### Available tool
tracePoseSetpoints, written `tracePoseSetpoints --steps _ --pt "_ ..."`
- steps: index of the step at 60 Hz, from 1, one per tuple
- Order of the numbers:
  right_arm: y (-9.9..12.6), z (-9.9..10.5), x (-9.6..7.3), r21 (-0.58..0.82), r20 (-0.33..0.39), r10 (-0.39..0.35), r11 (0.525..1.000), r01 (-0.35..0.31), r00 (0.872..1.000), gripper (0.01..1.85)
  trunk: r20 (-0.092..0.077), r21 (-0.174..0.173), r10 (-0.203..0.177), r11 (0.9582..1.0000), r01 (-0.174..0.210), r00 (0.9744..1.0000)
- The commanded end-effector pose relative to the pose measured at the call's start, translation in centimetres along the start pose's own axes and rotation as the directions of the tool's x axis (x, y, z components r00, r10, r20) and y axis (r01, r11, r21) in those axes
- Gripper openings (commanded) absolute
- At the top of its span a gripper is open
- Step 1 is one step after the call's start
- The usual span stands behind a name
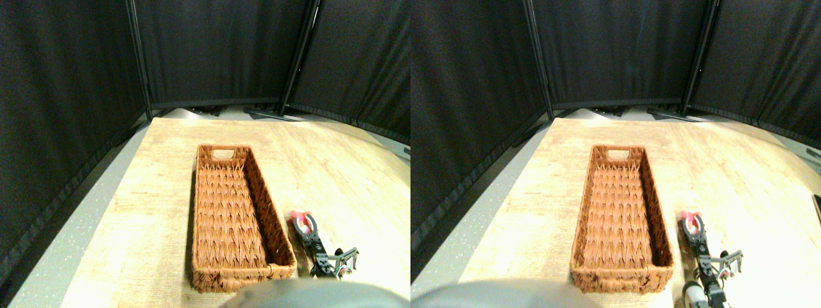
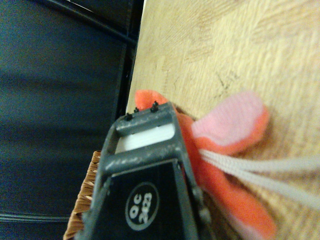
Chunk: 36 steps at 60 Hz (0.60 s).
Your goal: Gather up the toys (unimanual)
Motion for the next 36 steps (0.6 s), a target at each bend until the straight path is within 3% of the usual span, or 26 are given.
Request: tracePoseSetpoints --steps 1,13,21,23,36 --pt "2.6 0.9 0.0 0.028 0.028 0.059 0.998 -0.060 0.998 0.06 -0.012 -0.010 -0.001 1.0000 0.001 0.9999" --pt "5.5 1.8 0.0 -0.003 0.014 0.114 0.993 -0.114 0.993 0.06 -0.007 -0.010 -0.007 0.9999 0.007 1.0000" --pt "7.6 1.7 -0.2 -0.021 -0.032 0.128 0.991 -0.129 0.991 0.06 -0.003 -0.017 -0.008 0.9998 0.008 1.0000" --pt "8.5 1.5 -0.2 -0.051 -0.089 0.143 0.988 -0.148 0.986 0.06 -0.001 -0.022 -0.007 0.9997 0.007 1.0000" --pt "10.7 -0.4 -0.2 -0.023 -0.207 0.143 0.988 -0.151 0.968 0.06 0.005 -0.054 0.012 0.9985 -0.012 0.9999"
